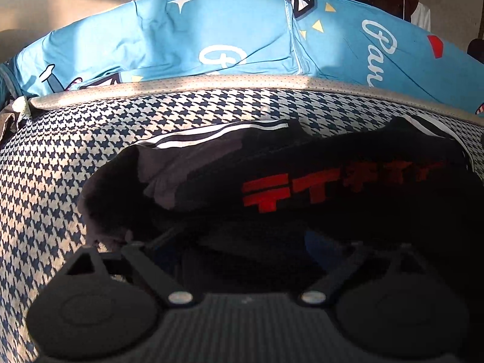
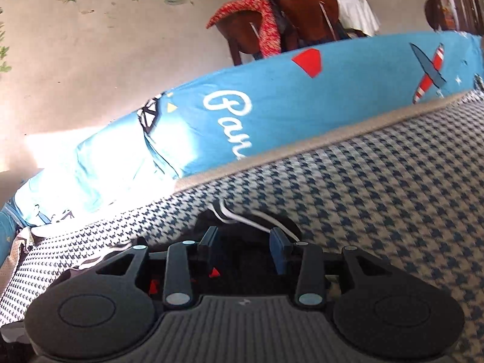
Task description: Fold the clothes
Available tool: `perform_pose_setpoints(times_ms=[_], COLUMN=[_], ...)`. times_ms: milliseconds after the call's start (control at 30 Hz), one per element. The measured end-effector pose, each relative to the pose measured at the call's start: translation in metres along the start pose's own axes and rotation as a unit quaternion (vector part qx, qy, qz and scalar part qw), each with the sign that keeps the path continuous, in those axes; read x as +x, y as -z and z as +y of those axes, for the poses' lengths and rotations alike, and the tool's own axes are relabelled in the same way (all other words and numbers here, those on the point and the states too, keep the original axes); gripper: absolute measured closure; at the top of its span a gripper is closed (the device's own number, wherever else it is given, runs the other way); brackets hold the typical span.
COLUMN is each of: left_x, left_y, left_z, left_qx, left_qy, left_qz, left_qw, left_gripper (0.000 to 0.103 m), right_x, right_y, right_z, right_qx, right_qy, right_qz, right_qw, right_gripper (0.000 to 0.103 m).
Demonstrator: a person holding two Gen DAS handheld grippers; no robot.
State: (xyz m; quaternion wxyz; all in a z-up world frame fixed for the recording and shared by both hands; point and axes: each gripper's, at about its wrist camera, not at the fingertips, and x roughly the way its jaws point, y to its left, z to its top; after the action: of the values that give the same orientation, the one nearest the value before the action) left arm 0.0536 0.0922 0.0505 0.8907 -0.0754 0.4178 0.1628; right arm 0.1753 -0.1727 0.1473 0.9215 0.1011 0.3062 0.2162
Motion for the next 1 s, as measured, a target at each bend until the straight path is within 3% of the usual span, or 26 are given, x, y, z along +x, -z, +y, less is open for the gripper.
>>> perform_pose_setpoints(times_ms=[300, 567, 767, 1000], left_x=[0.020, 0.017, 0.017, 0.022], left_y=[-0.017, -0.029, -0.032, -0.030], left_z=[-0.014, -0.012, -0.004, 0.003], left_qx=[0.007, -0.007, -0.025, -0.038], left_qy=[0.021, 0.049, 0.053, 0.059], left_qz=[0.022, 0.032, 0.033, 0.049], left_qw=[0.9995, 0.9983, 0.9977, 0.9963], left_gripper=[0.010, 0.001, 0.000, 0.000], right_x=[0.047, 0.084, 0.105, 0.123], right_y=[-0.018, -0.023, -0.022, -0.012], right_z=[0.002, 0.004, 0.012, 0.018], right_qx=[-0.029, -0.069, -0.092, -0.114], right_qy=[-0.028, -0.041, -0.067, -0.068], right_qz=[0.019, 0.043, 0.084, 0.122], right_qw=[0.999, 0.996, 0.990, 0.984], right_gripper=[0.066, 0.061, 0.054, 0.054])
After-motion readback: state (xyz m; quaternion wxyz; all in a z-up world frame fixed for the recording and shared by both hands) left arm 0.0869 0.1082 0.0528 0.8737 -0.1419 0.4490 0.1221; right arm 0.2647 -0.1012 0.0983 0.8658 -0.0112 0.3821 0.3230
